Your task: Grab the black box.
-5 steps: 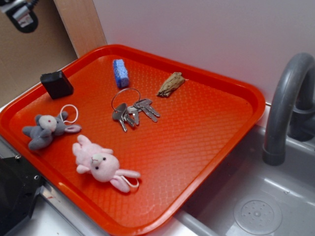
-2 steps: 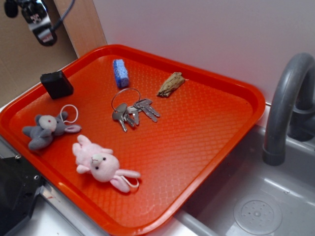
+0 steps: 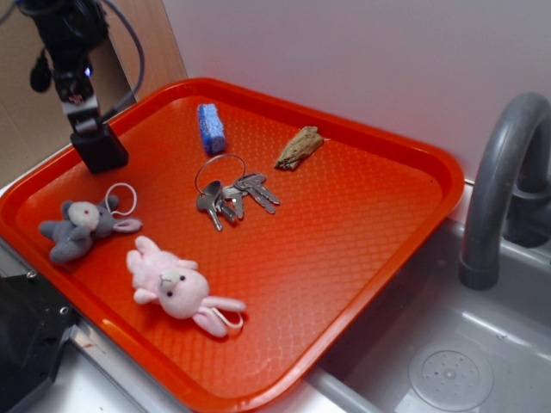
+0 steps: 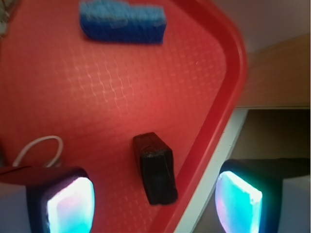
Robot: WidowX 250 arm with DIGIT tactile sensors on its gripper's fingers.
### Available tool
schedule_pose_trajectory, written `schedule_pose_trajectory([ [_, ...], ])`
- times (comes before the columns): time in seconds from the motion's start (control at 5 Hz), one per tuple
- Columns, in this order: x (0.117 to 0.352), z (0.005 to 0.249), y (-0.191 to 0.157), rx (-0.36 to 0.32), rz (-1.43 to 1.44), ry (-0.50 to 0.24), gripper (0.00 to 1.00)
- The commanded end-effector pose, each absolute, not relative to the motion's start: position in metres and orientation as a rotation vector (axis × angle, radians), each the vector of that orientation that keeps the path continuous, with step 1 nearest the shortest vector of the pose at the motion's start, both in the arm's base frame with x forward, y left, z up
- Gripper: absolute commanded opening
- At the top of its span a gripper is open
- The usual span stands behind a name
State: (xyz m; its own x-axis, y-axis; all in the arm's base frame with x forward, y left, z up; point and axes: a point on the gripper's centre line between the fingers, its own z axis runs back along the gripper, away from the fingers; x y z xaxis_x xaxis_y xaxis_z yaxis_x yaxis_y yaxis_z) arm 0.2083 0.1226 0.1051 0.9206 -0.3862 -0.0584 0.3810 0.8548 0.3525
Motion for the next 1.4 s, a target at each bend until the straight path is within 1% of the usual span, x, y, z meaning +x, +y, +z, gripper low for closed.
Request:
schedule_pose_trajectory([
  [0.0, 0.211, 0.074, 0.144, 0.384, -0.376, -0.001, 1.00],
  [0.2, 0.208, 0.059, 0.153, 0.418, -0.381, 0.060, 1.00],
  [0.4, 0.204, 0.044, 0.157, 0.382, -0.370, 0.096, 1.00],
  [0.6, 0.201, 0.050, 0.156, 0.379, -0.347, 0.085, 0.00],
  [0.8, 0.201, 0.069, 0.152, 0.341, -0.304, 0.055, 0.00],
  [1.0, 0.206, 0.094, 0.141, 0.319, -0.218, 0.024, 0.00],
  [1.2, 0.218, 0.117, 0.107, 0.317, -0.082, -0.001, 0.00],
])
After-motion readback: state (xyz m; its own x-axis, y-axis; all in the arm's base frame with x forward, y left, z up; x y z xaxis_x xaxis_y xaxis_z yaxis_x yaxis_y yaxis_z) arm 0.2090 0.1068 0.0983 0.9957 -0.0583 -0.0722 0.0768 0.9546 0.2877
